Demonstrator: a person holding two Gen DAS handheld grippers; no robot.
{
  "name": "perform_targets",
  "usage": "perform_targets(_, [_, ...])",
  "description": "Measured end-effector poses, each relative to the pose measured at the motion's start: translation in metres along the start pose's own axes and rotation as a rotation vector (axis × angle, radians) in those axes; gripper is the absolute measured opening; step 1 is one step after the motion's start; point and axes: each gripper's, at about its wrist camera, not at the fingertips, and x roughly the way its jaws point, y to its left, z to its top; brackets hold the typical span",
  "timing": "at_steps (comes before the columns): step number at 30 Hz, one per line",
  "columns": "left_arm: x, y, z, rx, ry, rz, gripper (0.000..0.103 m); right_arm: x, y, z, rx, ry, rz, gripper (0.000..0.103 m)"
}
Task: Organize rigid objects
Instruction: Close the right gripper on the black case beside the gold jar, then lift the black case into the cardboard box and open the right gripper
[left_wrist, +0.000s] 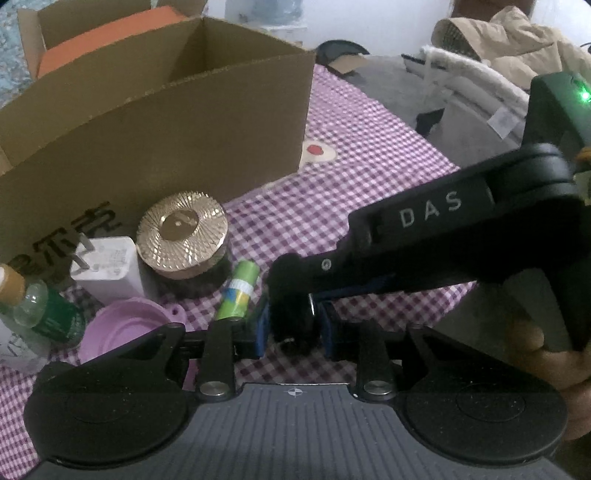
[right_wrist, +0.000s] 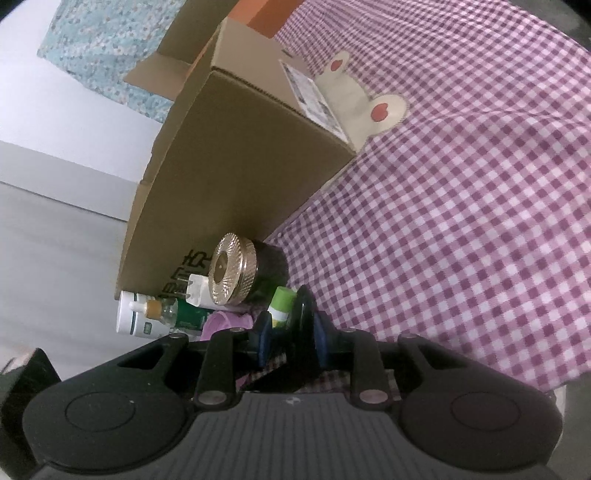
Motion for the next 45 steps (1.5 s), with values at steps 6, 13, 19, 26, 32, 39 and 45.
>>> perform_targets(6, [0.001,-0.001,0.001,0.009,-0.012,0.017,0.028,0.001,-0.003,0.000,-0.001,-0.005,0.009,0.026])
perform_targets(13, [0.002,-0.004,0.001,0.016,-0.028,0.029,0.026,0.002,0.004,-0.003,-0.031,-0.028,-0.004,0.025])
perform_targets(19, [-0.002,-0.004,0.002,-0.001,-0.036,0.021,0.022,0.000,0.011,-0.008,-0.045,-0.057,-0.015,0.022])
perform_targets(26, [-0.017,-0.010,0.004,0.011,-0.085,0.027,0.022,-0.016,0.019,-0.008,-0.083,-0.103,-0.005,0.022])
perform_targets(32, [-0.046,-0.015,0.010,0.022,-0.156,0.039,0.022,-0.037,0.039,-0.010,-0.136,-0.151,0.018,0.022])
perform_targets(39, [-0.106,-0.007,0.031,0.035,-0.298,0.109,0.022,-0.065,0.100,-0.003,-0.299,-0.227,0.077,0.022])
perform_targets(45, [-0.137,0.023,0.064,0.003,-0.360,0.212,0.022,-0.052,0.162,0.033,-0.423,-0.210,0.163,0.022])
